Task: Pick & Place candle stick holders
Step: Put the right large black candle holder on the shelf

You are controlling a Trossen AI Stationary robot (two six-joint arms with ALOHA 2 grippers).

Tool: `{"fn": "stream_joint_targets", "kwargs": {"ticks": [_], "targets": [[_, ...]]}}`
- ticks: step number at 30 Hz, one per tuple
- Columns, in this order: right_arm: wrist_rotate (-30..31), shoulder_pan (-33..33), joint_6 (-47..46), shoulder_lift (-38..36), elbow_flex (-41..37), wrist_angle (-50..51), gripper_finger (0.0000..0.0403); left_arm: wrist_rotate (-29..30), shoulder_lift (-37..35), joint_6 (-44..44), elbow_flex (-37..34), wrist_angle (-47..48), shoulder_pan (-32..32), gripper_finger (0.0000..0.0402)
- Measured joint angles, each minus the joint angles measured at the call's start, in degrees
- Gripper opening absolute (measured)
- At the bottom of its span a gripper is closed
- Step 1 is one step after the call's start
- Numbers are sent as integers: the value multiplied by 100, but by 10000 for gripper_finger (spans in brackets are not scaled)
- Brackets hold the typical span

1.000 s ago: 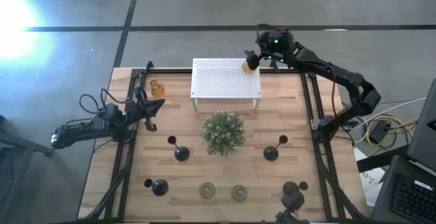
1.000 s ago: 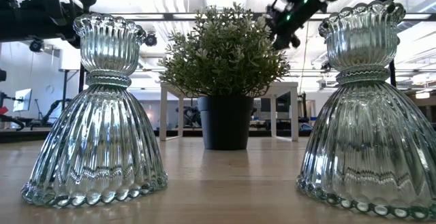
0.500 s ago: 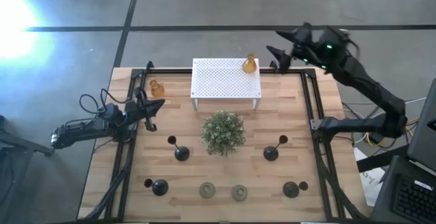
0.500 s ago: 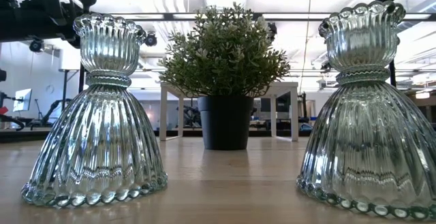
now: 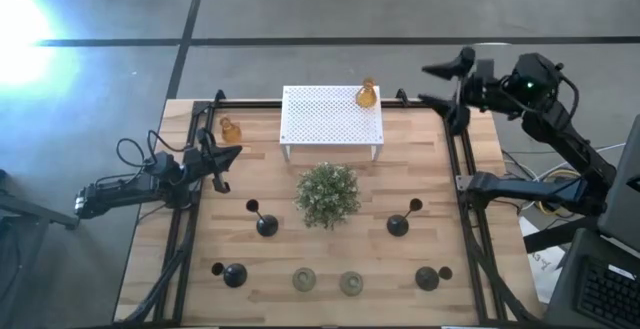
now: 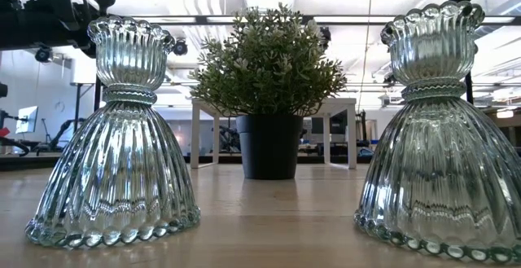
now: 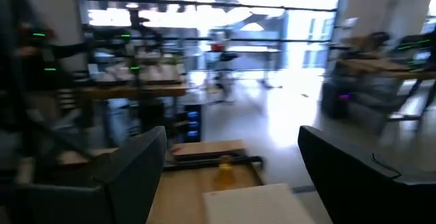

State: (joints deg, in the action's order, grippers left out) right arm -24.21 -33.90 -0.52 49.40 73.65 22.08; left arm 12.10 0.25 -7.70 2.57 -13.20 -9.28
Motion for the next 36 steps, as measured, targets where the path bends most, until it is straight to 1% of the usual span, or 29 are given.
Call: {"fn": "stream_joint_targets", "kwargs": {"ticks": [3, 6, 8, 11, 14, 17, 19, 22, 25, 30, 36], "targets": [[-247, 426, -115, -34, 0, 152, 324, 0, 0, 0, -1, 1, 0, 14], [-241, 1079, -53, -15, 0, 174, 324, 2, 0, 0, 0, 1, -2, 14], [-38, 1564, 79, -3, -4, 189, 324, 0, 0, 0, 0, -1, 0, 14], [740, 2356, 317, -13, -4, 463, 324, 0, 0, 0, 0, -1, -1, 14], [1972, 3151, 364, -15, -4, 861, 324, 2, 0, 0, 0, -1, -2, 14], [3013, 3915, 186, -3, -7, 1179, 324, 0, 0, 0, 0, -1, -2, 14], [3558, 4369, -24, -6, -4, 1304, 324, 0, 0, 0, 0, 1, 0, 14], [4108, 4978, -418, -12, -4, 1450, 324, 0, 0, 0, 0, 1, -2, 14], [4281, 5497, -824, 14, -4, 1553, 324, 0, 0, 0, 0, 1, -1, 14], [4240, 6292, -1372, 119, -4, 1683, 324, 1, 0, 0, 0, 1, -1, 14], [4240, 7178, -2127, 424, -35, 1783, 324, 0, 0, 0, 0, 1, 0, 14]]}}
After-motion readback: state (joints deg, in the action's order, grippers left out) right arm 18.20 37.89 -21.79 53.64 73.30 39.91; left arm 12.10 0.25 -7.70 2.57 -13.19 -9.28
